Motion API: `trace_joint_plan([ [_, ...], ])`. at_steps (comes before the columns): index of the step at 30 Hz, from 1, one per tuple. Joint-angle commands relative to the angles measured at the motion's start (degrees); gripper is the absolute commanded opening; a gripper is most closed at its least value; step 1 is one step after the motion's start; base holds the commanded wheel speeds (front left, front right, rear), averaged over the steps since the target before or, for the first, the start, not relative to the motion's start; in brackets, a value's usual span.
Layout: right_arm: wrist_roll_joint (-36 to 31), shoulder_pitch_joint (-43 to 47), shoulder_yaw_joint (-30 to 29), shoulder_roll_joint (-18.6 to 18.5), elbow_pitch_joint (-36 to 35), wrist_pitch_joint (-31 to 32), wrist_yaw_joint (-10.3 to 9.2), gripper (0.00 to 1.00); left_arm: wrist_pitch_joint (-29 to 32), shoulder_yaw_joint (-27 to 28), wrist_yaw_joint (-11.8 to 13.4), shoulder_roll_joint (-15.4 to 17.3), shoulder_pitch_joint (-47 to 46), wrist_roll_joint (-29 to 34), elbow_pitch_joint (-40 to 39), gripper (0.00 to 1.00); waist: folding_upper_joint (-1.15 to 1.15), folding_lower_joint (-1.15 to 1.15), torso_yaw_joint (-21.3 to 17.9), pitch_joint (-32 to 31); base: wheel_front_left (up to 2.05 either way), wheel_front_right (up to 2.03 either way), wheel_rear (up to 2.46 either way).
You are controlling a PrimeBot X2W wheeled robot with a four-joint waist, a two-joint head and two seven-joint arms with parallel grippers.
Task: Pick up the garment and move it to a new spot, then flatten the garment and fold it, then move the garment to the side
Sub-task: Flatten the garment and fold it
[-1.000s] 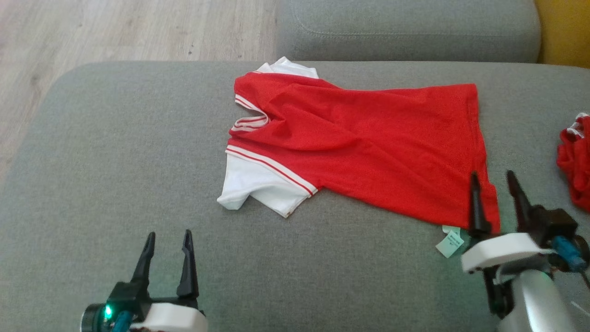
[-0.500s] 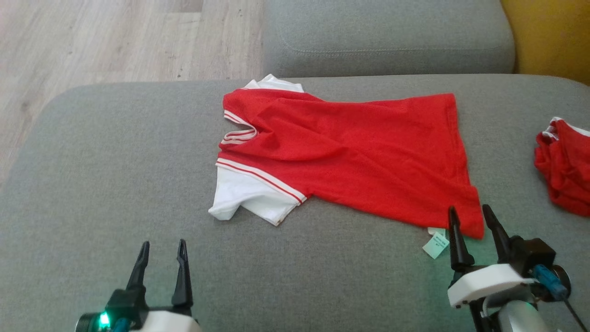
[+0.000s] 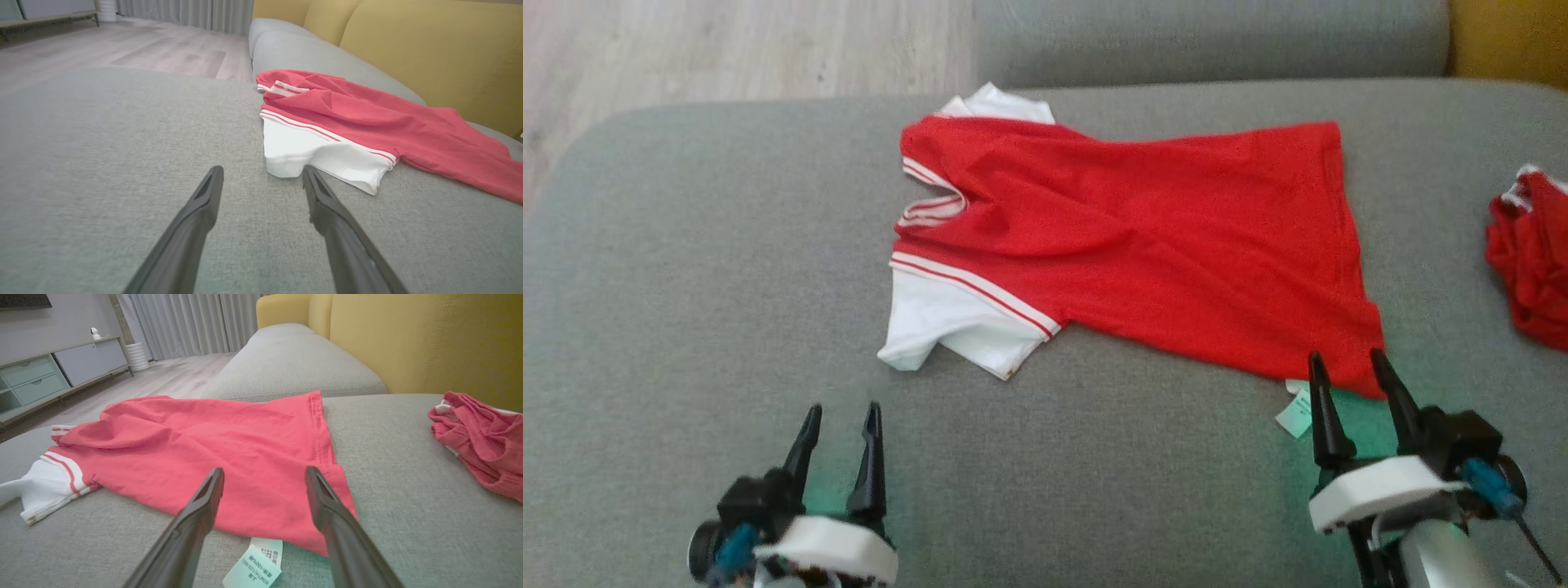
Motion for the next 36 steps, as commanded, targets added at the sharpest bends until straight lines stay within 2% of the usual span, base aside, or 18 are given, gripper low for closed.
trace_joint_plan([
  [1, 0.31, -3.33, 1.57, -0.32, -1.93, -0.23, 0.37, 1.0, -0.3, 1.24, -0.56, 0.16, -3.84, -0.72, -0.3, 1.0, 0.0, -0.01, -0.76, 2.22, 0.0, 0.0, 0.0],
  [4, 0.13, -4.54, 1.51, -0.32, -2.07, -0.23, 0.37, 1.0, -0.3, -0.05, -0.99, 0.16, -6.6, -2.91, 3.05, 1.0, 0.0, -0.01, -1.56, 4.4, 0.0, 0.0, 0.0],
  [7, -0.13, -5.51, 1.12, -0.32, -2.27, -0.23, 0.37, 1.0, -0.3, -3.64, -1.04, 1.38, -8.94, -7.41, 4.36, 1.0, 0.0, -0.01, -2.14, 6.21, 0.0, 0.0, 0.0],
  [9, -0.21, -6.14, 0.96, -0.32, -2.27, -0.23, 0.37, 1.0, -0.3, -8.21, -1.06, 3.86, -10.71, -12.35, 4.74, 1.0, 0.0, -0.01, -2.53, 7.52, 0.0, 0.0, 0.0],
  [11, -0.24, -6.52, 0.94, -0.32, -2.22, -0.23, 0.37, 1.0, -0.3, -10.22, -1.06, 5.64, -11.68, -15.28, 4.4, 1.0, 0.0, -0.01, -2.66, 8.12, 0.0, 0.0, 0.0],
  [20, 0.1, -7.99, 1.66, -0.32, -1.78, -0.23, 0.37, 1.0, -0.3, -19.08, -1.07, 12.13, -14.52, -24.95, 1.24, 1.0, 0.0, -0.01, -3.48, 9.82, 0.0, 0.0, 0.0],
  [26, 0.21, -8.38, 1.89, -0.32, -1.6, -0.23, 0.37, 1.0, -0.3, -21.0, -1.07, 14.71, -16.06, -28.77, 0.94, 1.0, 0.0, -0.01, -3.94, 10.55, 0.0, 0.0, 0.0],
  [36, 0.28, -8.81, 1.9, -0.32, -1.37, -0.23, 0.37, 1.0, -0.3, -22.7, -1.07, 15.94, -17.83, -32.86, 3.19, 1.0, 0.0, -0.01, -5.03, 11.81, 0.0, 0.0, 0.0],
])
